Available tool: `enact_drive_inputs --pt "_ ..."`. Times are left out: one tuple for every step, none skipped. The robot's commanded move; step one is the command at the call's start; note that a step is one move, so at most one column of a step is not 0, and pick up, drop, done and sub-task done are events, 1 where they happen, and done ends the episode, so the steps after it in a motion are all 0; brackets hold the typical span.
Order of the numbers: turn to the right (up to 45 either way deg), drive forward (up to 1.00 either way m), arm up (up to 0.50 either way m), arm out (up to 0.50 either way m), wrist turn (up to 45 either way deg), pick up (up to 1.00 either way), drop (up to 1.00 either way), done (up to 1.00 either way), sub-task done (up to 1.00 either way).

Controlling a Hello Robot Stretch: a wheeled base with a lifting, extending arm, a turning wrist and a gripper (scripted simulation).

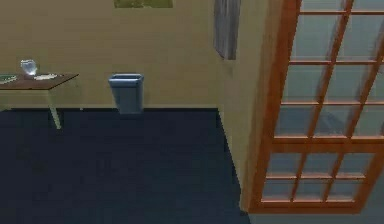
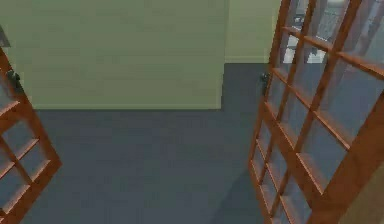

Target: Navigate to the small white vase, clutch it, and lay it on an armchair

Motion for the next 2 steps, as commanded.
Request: enact_drive_inputs --pt "45.0 0.0 0.0 0.0 0.0 0.0 0.0 0.0 0.0" --pt "45.0 0.0 0.0 0.0 0.0 0.0 0.0 0.0 0.0"
